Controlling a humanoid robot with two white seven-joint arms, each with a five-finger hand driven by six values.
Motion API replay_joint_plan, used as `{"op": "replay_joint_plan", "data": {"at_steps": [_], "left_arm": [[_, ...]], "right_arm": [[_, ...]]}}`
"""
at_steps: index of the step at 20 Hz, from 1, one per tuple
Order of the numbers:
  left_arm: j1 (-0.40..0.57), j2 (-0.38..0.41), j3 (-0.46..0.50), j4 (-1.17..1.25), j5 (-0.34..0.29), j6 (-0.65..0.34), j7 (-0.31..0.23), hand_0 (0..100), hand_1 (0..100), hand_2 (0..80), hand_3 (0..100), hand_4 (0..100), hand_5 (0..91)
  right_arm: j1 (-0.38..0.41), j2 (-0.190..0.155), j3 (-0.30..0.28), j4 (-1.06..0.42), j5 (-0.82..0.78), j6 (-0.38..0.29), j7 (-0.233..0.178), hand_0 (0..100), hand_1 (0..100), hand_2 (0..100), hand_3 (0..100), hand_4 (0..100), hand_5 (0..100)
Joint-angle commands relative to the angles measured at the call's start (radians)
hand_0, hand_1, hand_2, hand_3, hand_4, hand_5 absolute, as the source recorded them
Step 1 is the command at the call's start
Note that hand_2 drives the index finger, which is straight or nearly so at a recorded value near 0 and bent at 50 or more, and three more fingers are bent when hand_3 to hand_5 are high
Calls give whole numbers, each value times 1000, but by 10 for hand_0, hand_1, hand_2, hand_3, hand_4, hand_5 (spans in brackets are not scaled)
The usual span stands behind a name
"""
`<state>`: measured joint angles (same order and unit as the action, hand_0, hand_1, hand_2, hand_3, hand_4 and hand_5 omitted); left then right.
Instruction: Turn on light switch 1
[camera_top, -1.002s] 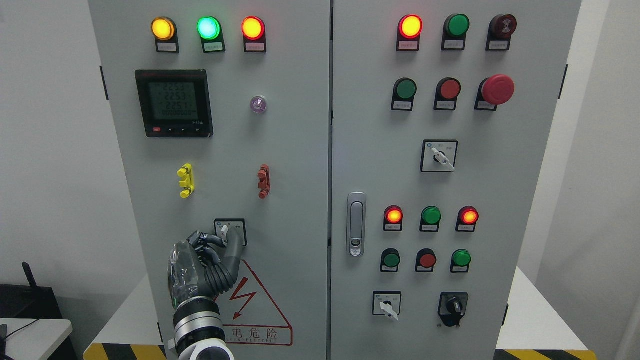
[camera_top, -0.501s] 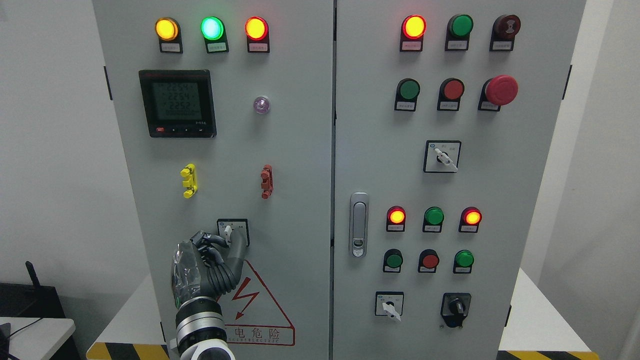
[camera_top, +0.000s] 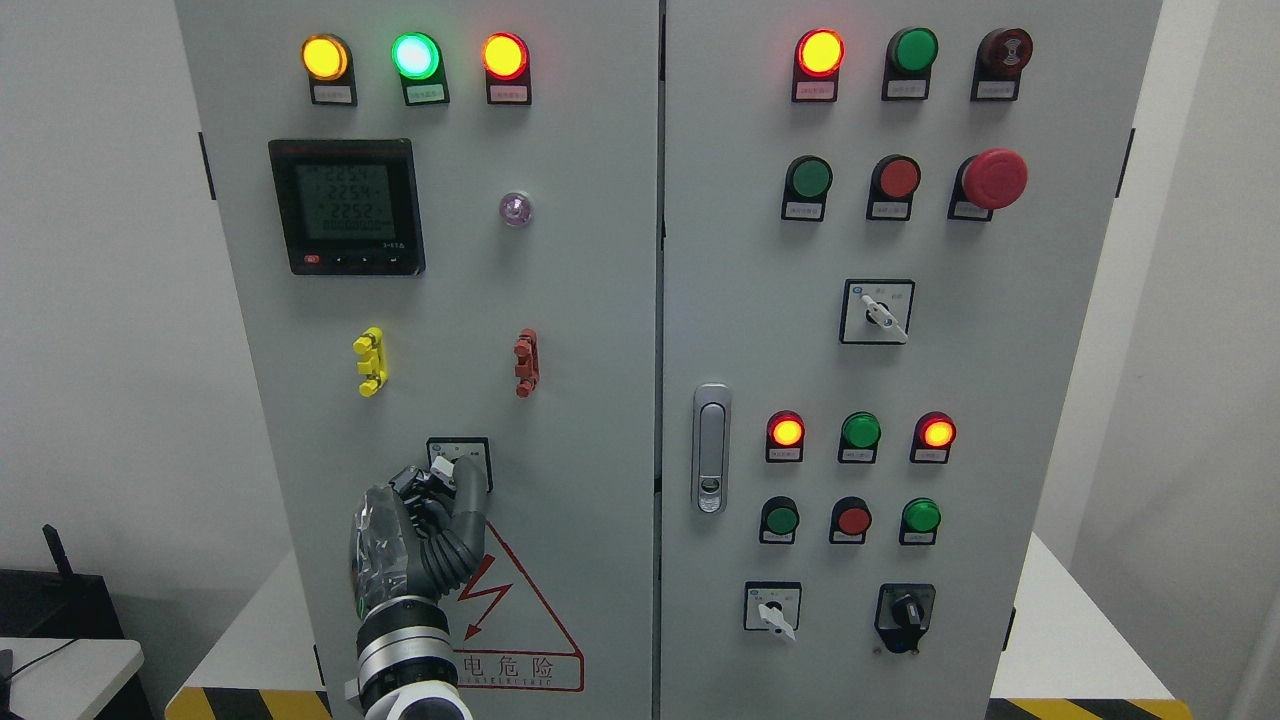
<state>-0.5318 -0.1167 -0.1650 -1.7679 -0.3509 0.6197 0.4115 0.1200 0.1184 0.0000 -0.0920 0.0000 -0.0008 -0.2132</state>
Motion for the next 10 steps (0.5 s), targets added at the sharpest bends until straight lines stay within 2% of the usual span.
{"op": "replay_joint_plan", "data": {"at_steps": [1,7,10], "left_arm": [[0,0,2,-2,0,2,12,972,271,650,1000,1000,859],[4,-1,7,-5,1,2,13,968,189,652,1000,1000,860],[4,-1,7,-5,1,2,12,949,178,652,1000,1000,860]], "right_arm": [[0,1,23,0,5,1,0,120,389,0,0,0,0],[0,0,23,0,5,1,0,120,389,0,0,0,0],[0,0,23,0,5,1,0,120,389,0,0,0,0]]}}
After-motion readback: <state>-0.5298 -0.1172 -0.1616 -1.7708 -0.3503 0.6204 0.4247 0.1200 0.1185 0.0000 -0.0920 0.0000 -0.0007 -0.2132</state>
